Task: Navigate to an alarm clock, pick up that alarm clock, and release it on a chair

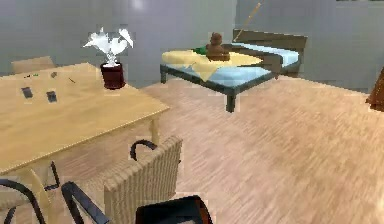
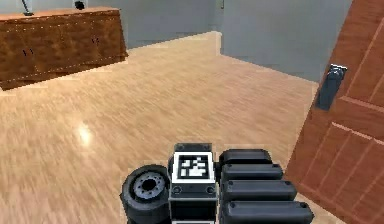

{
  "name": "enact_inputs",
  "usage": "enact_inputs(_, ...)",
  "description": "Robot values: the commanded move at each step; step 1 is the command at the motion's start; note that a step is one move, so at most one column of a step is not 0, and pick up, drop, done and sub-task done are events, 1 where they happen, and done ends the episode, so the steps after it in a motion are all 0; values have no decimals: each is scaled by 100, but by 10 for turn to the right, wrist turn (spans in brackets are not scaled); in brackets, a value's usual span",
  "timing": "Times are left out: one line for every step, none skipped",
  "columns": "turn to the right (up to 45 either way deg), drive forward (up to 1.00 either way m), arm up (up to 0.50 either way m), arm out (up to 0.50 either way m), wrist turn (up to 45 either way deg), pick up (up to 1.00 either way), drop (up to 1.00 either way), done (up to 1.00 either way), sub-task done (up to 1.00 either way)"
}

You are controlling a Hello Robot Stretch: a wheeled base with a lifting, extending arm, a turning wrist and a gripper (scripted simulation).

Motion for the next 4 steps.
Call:
enact_inputs(450,0,0,0,0,0,0,0,0)
enact_inputs(270,0,0,0,0,0,0,0,0)
enact_inputs(-450,0,0,0,0,0,0,0,0)
enact_inputs(-450,0,0,0,0,0,0,0,0)
